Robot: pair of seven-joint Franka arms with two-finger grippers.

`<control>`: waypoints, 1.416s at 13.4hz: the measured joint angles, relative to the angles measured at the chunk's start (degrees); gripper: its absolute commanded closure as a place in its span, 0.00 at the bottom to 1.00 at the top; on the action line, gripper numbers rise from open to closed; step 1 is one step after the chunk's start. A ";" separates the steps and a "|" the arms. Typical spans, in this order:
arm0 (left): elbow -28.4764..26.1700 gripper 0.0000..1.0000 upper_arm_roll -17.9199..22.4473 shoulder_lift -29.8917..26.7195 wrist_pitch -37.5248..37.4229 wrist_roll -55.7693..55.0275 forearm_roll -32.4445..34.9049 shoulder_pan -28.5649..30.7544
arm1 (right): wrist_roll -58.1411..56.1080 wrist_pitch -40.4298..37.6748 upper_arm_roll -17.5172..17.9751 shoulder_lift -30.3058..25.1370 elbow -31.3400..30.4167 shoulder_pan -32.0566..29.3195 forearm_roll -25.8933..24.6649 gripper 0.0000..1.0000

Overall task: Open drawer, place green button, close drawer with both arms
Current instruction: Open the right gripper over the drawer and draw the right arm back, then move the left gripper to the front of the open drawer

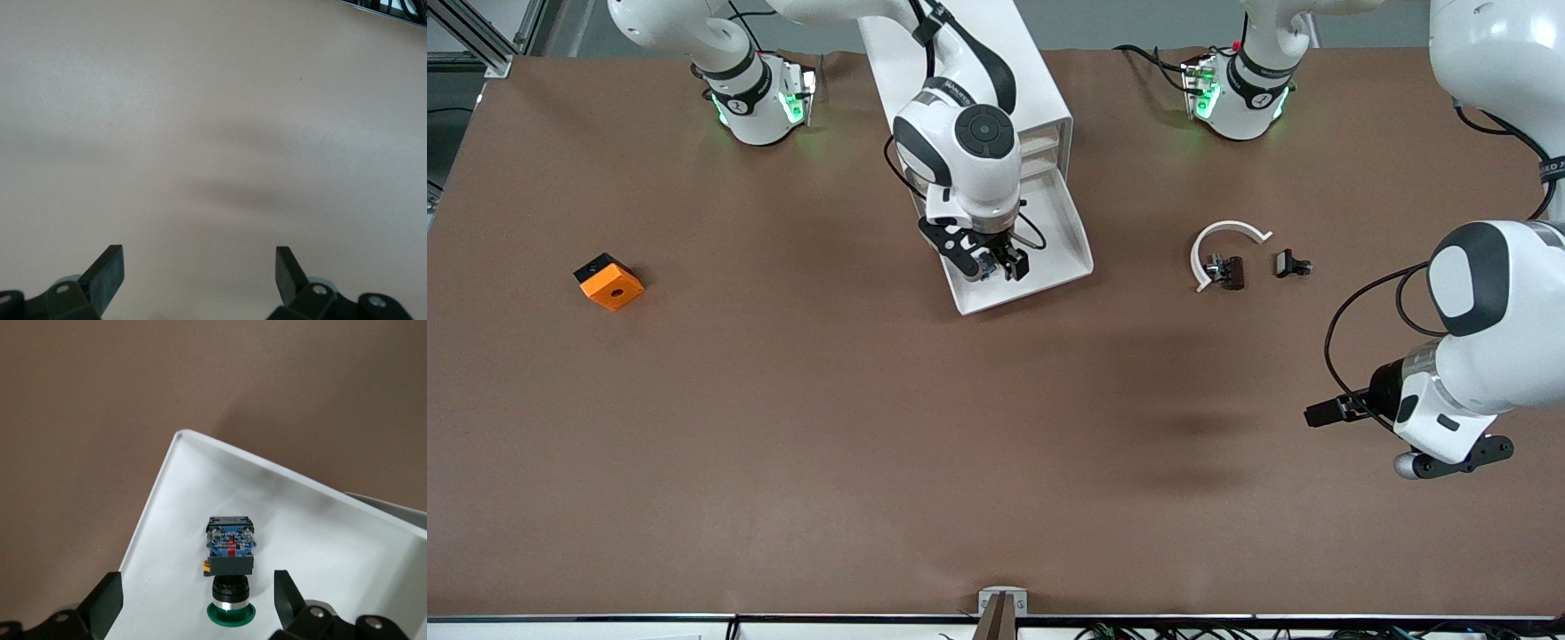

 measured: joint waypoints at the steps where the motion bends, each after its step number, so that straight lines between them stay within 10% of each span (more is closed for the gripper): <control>1: -0.01 0.00 0.00 0.00 0.00 0.00 0.00 -0.01 | -2.48 -3.81 -0.26 -0.41 2.12 -1.03 -0.01 0.00; 10: -0.74 0.00 -0.46 0.00 -0.05 0.00 0.00 -2.29 | -43.83 -31.09 -1.09 -15.48 7.99 -22.95 0.01 0.00; 19: -4.49 0.00 -0.70 2.20 -0.64 -12.03 0.00 -10.29 | -95.65 -37.90 -1.31 -22.79 7.50 -57.65 -0.20 0.00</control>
